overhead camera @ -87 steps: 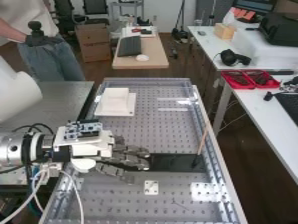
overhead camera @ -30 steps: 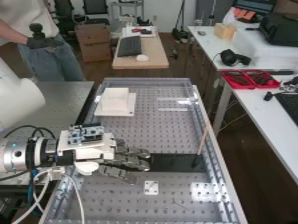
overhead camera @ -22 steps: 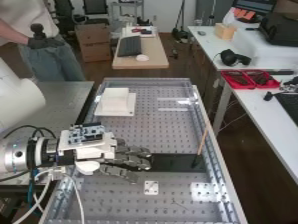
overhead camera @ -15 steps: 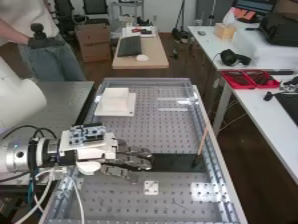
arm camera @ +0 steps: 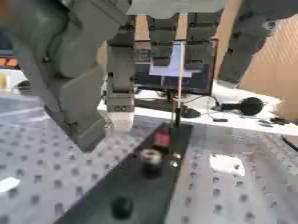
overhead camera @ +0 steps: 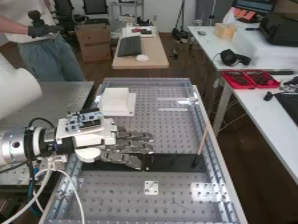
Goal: Grab the larger nut and place it in the white container
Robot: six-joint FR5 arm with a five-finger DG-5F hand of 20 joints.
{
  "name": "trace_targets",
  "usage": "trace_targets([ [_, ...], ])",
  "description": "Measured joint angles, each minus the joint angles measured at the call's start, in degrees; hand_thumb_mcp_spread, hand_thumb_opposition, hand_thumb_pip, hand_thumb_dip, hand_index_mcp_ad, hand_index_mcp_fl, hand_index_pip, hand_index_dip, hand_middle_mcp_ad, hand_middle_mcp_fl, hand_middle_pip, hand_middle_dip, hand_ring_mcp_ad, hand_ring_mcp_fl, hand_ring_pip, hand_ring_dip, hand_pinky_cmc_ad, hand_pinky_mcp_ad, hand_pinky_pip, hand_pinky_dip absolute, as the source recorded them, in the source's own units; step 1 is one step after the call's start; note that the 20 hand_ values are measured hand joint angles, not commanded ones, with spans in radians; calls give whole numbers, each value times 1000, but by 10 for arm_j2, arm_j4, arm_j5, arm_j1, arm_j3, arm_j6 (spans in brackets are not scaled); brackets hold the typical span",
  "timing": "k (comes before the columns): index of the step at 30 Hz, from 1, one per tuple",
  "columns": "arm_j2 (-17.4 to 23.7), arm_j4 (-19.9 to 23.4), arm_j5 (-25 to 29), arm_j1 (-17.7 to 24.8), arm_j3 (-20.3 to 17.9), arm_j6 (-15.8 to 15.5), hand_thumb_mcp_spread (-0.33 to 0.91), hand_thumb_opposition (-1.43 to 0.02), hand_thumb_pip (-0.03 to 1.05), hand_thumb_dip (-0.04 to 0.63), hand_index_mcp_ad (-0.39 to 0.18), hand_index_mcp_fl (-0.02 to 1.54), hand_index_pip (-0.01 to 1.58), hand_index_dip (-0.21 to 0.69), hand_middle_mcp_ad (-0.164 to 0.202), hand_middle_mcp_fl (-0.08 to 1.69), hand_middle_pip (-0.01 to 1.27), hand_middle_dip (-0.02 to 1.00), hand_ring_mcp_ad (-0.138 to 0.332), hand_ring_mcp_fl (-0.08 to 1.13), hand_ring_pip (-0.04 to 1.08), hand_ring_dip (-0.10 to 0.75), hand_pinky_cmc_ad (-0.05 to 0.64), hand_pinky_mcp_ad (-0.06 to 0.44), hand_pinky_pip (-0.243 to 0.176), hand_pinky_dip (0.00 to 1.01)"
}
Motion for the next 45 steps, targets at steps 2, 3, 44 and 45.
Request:
trace_targets([
  [2,13,5,-8,6,-9,11,319,-911,733,169,-168,353,1524,-24,73,-5,148,178,138,0,248,119,339,300,-89,677],
  [3,20,6,-14,10,-14,16,319,-911,733,169,-168,353,1524,-24,75,-9,148,178,138,0,241,119,335,300,-89,677],
  [44,88,-114,88,301,-59,35,354,-915,595,173,-169,387,1529,188,73,101,148,265,133,3,101,178,333,295,-89,572],
  [45,87,-123,89,302,-57,29,370,-915,597,175,-171,337,1496,188,73,93,145,265,129,3,99,178,333,295,-89,572],
])
